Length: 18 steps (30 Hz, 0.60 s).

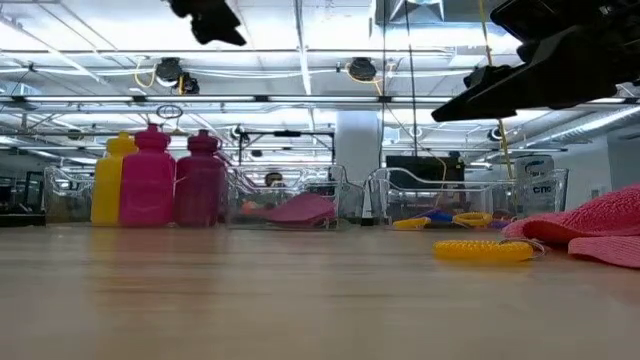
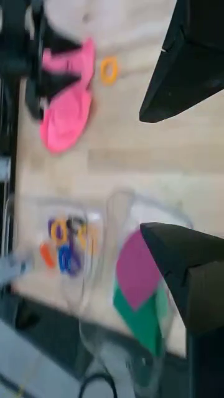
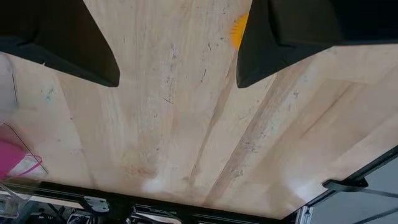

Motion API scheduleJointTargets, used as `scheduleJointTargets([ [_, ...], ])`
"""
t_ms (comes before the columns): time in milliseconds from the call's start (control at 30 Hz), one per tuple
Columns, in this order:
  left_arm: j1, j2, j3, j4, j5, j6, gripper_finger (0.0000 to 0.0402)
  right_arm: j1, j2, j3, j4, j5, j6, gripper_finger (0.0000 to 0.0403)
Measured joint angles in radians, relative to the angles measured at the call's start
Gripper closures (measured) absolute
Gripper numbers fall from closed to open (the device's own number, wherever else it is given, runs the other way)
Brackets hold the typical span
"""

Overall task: Pick & Place Sports Items
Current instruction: Put the yellow spring keychain into the right transparent bin

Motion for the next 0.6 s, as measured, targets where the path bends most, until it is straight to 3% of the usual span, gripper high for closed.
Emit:
scheduleJointTargets([
  [233,-0.161,-0.081,-0.272,0.25,-0.006,-0.065,0.0165,0.0,0.0,0.0,0.0,0.0,0.0,0.0161],
  [367,-0.27,-0.101,-0.496,0.497,-0.01,-0.131,0.0165,0.0,0.0,0.0,0.0,0.0,0.0,0.0161],
  [600,-0.49,-0.102,-0.858,1.082,-0.019,-0.26,0.0165,0.0,0.0,0.0,-0.001,0.0,0.005,0.0161],
])
